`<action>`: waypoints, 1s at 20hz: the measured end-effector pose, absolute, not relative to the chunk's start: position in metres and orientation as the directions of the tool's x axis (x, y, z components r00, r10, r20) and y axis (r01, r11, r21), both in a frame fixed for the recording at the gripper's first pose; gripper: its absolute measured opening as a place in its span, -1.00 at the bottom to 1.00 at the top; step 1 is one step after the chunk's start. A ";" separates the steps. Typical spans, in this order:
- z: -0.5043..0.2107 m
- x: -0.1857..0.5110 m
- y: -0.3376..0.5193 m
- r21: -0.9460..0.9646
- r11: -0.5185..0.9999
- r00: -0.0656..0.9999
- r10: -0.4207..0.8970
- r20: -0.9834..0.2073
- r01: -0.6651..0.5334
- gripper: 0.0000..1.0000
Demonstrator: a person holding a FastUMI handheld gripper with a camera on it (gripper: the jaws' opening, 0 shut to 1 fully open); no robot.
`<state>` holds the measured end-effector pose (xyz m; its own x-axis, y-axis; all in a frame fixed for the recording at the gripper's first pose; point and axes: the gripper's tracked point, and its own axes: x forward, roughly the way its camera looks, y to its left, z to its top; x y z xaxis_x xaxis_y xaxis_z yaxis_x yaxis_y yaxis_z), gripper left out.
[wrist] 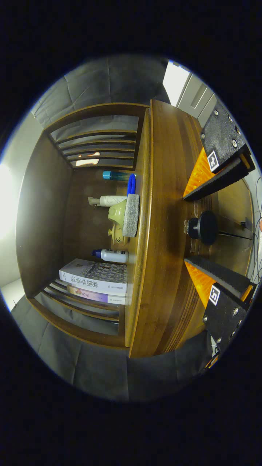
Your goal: Pull open the drawer, take out the items inside it, and place them on the countertop above the cabinet.
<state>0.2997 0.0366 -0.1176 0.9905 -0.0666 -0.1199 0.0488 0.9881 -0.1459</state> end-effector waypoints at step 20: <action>-0.015 0.190 0.038 -0.011 0.996 0.993 0.088 -0.083 -0.089 0.94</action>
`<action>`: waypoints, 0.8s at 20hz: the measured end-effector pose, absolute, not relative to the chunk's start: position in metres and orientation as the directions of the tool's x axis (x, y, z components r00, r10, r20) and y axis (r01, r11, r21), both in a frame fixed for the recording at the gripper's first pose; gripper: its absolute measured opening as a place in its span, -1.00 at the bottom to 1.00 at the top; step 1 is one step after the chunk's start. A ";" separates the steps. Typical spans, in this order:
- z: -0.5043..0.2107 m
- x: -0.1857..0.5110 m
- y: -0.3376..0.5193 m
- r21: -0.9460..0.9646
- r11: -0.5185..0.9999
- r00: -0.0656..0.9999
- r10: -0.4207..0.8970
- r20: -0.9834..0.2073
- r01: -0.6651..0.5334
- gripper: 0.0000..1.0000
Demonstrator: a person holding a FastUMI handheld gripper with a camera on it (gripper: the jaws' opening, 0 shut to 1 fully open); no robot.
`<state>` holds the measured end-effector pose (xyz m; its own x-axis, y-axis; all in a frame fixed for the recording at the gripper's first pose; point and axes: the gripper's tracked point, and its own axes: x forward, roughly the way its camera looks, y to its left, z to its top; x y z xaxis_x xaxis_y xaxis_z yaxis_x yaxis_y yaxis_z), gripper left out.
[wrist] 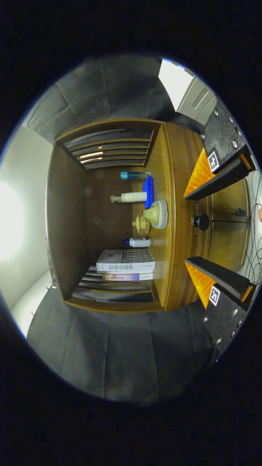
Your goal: Pull open the drawer, take out the items inside it, and place them on the countertop above the cabinet.
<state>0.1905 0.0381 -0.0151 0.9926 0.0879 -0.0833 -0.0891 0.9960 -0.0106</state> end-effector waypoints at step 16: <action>0.001 0.127 0.007 -0.032 0.997 0.997 0.067 -0.033 -0.068 0.94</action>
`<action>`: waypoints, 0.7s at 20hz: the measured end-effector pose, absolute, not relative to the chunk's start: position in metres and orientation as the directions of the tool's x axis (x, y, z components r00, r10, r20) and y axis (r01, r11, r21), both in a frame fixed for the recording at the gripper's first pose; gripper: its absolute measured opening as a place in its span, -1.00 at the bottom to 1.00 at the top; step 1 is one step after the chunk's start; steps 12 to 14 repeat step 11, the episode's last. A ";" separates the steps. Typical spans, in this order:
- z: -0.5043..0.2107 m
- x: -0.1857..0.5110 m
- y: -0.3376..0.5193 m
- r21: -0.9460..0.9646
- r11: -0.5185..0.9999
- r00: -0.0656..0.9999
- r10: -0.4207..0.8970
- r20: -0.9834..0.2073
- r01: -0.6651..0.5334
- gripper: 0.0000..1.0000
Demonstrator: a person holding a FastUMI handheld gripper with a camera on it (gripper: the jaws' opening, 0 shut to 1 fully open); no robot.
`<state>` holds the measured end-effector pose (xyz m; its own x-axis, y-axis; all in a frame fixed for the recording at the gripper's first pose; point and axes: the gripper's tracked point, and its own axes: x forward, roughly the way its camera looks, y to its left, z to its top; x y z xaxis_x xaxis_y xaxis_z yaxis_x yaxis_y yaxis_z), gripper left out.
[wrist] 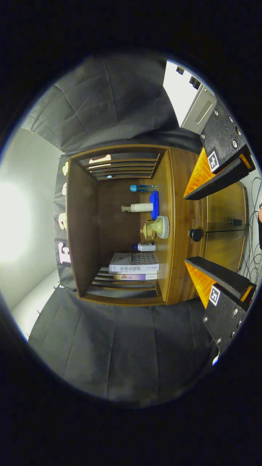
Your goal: Pull open the drawer, take out the items inside it, and place them on the countertop above the cabinet.
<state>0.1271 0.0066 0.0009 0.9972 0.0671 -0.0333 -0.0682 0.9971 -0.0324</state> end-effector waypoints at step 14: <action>-0.015 0.127 0.001 0.003 0.999 0.998 0.046 -0.052 -0.046 0.94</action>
